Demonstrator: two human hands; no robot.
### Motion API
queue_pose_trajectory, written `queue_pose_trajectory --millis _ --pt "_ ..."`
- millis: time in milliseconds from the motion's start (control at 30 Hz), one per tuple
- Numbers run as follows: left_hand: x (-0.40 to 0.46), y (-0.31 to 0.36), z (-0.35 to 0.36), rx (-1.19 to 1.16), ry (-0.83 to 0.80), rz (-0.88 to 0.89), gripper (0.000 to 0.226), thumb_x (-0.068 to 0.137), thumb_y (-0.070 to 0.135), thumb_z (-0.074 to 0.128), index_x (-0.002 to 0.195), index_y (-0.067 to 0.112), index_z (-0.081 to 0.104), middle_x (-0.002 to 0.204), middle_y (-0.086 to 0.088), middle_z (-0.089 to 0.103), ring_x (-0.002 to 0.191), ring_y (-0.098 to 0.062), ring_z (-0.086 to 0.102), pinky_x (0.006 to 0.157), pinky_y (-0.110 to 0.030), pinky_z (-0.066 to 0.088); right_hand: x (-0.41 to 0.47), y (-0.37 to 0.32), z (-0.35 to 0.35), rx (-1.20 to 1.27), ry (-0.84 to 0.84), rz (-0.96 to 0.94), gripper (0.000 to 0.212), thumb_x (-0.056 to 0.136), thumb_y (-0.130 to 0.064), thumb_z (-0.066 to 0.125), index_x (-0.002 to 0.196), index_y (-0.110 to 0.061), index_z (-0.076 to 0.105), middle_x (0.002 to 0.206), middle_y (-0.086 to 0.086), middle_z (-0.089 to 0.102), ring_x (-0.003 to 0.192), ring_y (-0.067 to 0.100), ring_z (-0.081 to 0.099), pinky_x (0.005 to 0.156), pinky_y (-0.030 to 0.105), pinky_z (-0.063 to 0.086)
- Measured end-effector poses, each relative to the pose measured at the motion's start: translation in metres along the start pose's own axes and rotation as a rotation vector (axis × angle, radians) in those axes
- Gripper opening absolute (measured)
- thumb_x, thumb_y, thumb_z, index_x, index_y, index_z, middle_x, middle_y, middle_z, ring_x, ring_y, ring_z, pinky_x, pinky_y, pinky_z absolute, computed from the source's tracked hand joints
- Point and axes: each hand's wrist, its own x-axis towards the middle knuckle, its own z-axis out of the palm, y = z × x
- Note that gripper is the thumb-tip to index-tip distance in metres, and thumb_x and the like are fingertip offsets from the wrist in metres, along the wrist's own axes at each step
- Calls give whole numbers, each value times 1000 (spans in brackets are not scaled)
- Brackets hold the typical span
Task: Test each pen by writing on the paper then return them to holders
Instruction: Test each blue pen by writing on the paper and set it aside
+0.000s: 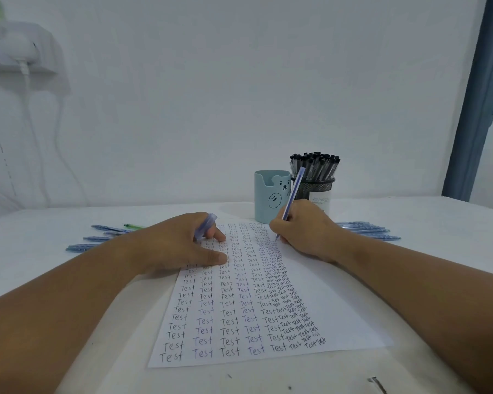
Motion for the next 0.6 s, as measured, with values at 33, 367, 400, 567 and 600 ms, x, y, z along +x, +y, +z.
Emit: queue_pose_trajectory --millis 33,367,400,567,600 --pt "1 -2 0 -9 0 1 38 77 42 84 88 28 50 116 23 67 114 -26 57 100 -46 48 0 1 0 5 5 8 32 90 -17 58 59 -16 58 48 -18 58 51 4 48 47 11 37" --pt "4 1 0 -252 66 12 43 101 60 36 95 37 72 126 20 63 128 -6 48 114 -38 30 -7 -9 -8 575 122 63 25 97 -16 50 85 0 66 65 8 63 51 16 43 43 21 32" --pt "4 4 1 -257 95 46 42 104 54 36 94 34 72 120 19 67 126 -4 50 116 -40 30 -8 -13 -10 600 110 37 21 99 -15 50 88 -2 63 66 8 64 52 16 44 43 22 32" --pt "0 15 13 -124 155 138 20 104 29 51 96 28 69 93 11 72 94 -4 64 84 -24 46 -21 -26 -11 679 47 -126 14 98 -14 64 87 -6 63 68 10 66 52 18 48 43 26 38" --pt "0 16 14 -78 167 155 18 103 28 53 95 29 69 88 14 71 87 1 64 77 -15 43 -23 -29 -10 688 42 -148 14 97 -14 66 87 -5 64 67 10 66 53 18 48 43 26 38"
